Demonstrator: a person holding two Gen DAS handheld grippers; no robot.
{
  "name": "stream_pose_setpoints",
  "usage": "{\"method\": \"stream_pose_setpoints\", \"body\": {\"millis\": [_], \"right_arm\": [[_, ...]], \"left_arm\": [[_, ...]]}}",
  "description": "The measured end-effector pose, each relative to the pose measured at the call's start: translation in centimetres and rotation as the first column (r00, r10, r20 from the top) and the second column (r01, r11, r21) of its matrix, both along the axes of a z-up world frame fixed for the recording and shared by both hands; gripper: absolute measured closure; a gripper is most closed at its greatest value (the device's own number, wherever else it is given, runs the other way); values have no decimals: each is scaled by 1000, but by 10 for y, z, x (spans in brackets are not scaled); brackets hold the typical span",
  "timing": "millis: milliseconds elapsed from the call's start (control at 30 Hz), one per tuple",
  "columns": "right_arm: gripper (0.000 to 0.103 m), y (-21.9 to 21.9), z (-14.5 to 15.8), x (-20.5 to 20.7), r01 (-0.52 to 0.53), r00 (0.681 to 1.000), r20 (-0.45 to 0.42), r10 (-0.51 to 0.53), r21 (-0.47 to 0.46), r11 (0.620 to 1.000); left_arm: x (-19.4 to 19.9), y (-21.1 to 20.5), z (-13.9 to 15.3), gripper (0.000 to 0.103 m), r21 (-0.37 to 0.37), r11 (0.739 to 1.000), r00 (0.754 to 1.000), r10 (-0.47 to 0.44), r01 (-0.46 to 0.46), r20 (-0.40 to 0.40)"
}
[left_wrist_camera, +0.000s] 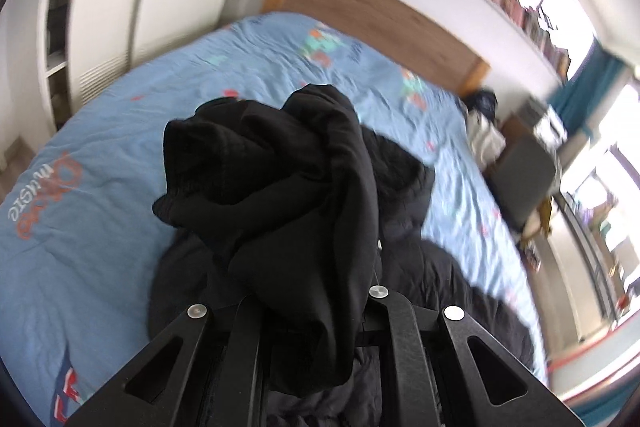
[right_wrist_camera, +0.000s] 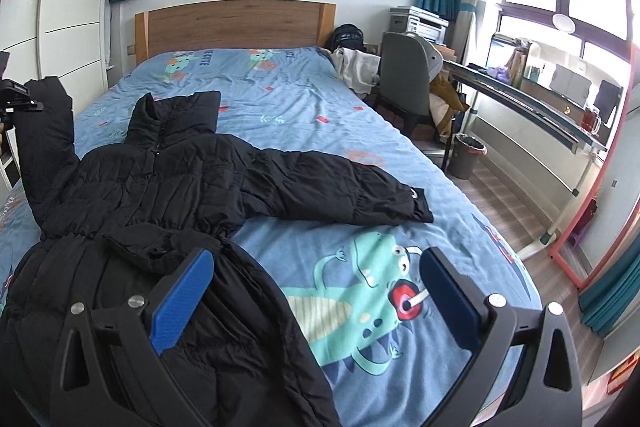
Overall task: Fold large clothes
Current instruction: 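Grasp the coat sleeve with the left gripper and fold it across the body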
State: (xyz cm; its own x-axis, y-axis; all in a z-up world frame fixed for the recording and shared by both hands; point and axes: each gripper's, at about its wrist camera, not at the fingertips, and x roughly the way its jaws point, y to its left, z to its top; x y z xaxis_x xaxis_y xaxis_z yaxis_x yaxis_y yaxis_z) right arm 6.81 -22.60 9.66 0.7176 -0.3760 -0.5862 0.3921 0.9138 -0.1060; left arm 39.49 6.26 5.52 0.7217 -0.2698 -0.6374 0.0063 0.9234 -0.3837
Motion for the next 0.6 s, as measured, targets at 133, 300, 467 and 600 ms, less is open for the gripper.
{"method": "stream_pose_setpoints", "body": {"millis": [133,300,467,600], "right_arm": [[0,-10,-2,-11,18,1000,-5,-18,14,1000],[0,-23,-4,-21,43,999,-12,-43,17,999],[0,-31,-9,-26,58,998,-28,-57,22,998],[0,-35,-16,-26,67,997,-45,-66,32,997]], "left_arm": [[0,-45,-31,93,62,996,997,-63,66,-51],[-8,-84,-69,90,98,988,987,-110,122,-119],[-16,-109,-102,81,98,981,972,-150,169,-178],[-24,-120,-118,66,97,973,960,-187,211,-210]]}}
